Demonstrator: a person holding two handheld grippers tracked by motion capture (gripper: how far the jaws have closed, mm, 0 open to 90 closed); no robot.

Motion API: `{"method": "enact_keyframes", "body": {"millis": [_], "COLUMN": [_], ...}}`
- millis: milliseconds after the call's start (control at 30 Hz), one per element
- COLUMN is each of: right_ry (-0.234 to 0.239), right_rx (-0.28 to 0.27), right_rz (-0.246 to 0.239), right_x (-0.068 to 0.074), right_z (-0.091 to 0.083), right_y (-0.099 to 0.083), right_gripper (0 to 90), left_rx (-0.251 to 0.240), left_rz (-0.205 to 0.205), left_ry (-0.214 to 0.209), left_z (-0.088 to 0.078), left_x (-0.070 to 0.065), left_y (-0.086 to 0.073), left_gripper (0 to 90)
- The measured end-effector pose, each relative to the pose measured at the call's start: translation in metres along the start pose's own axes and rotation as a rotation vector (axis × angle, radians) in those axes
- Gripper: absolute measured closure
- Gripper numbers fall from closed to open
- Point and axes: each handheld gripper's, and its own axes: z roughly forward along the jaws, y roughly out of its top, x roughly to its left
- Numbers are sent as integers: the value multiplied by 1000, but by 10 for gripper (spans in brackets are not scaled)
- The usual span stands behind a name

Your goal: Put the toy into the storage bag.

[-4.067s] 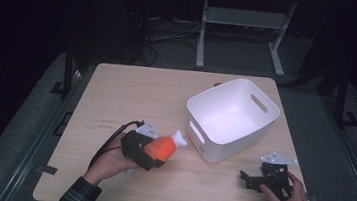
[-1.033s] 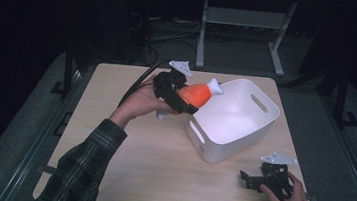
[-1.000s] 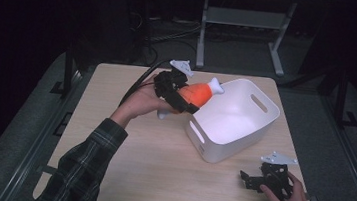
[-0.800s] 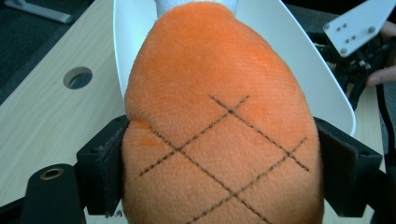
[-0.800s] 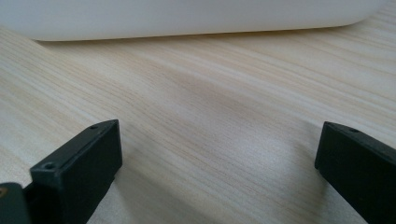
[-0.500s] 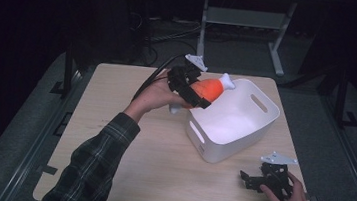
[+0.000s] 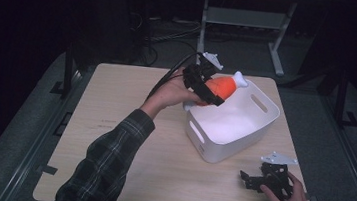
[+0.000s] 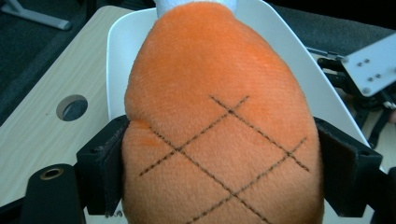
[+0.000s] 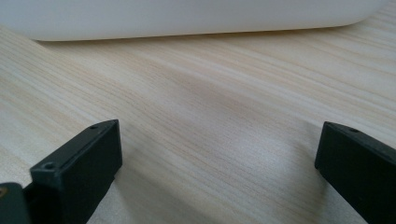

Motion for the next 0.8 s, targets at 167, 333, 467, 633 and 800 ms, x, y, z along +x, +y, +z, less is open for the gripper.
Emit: {"method": "enact_keyframes", "body": {"millis": [167, 333, 467, 633, 800], "right_ry": [0, 0, 0, 0, 1], "right_rx": [0, 1, 0, 0, 1], "right_rz": [1, 0, 1, 1, 2], "right_x": [0, 0, 0, 0, 0], "right_z": [0, 0, 0, 0, 0], "right_y": [0, 0, 0, 0, 0], "right_gripper": [2, 2, 2, 2, 2], "left_rx": [11, 16, 13, 31, 45], "left_rz": [-3, -10, -20, -40, -61], "left_ry": [5, 11, 22, 26, 24], "left_z": [12, 22, 31, 40, 50], "left_x": [6, 8, 9, 14, 15], "left_y": [2, 5, 5, 3, -1], "left_gripper": [162, 161, 161, 161, 160]}}
